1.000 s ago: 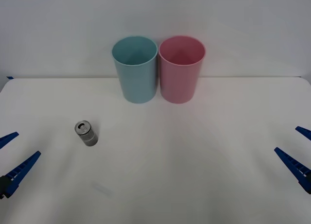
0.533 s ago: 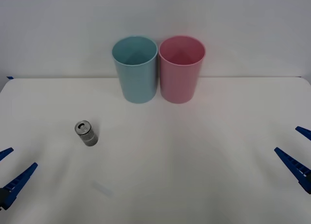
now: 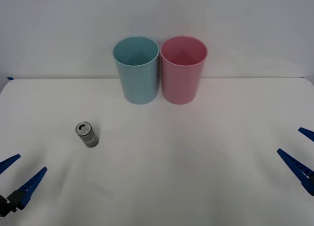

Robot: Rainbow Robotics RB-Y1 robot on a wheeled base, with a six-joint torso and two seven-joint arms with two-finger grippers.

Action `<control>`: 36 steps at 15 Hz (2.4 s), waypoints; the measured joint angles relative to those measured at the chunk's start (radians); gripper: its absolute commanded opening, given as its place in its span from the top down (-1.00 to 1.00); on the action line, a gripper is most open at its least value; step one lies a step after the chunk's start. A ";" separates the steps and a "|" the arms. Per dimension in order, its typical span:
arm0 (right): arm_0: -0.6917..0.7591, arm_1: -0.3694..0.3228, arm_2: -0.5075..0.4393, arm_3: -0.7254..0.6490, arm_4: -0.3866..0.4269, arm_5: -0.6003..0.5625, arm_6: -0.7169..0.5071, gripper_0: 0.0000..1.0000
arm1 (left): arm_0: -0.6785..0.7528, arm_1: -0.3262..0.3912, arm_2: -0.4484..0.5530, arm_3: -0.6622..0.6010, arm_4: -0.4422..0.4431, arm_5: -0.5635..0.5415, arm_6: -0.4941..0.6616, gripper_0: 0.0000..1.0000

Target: Grasp the object on the table and drop it into the matching bin: aluminum can to the light blue bin, PET bottle to the pink bin.

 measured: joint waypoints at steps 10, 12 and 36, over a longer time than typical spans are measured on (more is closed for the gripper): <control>0.000 0.000 0.000 0.000 0.000 0.000 0.000 -1.00 | -0.114 -0.079 -0.133 0.076 -0.038 0.169 -0.095 -1.00; 0.000 0.000 0.000 0.000 0.000 0.000 0.000 -1.00 | -0.149 -0.107 -0.137 0.104 -0.049 0.169 -0.098 -1.00; 0.000 0.000 0.000 0.000 0.000 0.000 0.000 -1.00 | -0.489 -0.130 -0.243 0.424 -0.057 0.232 -0.170 -1.00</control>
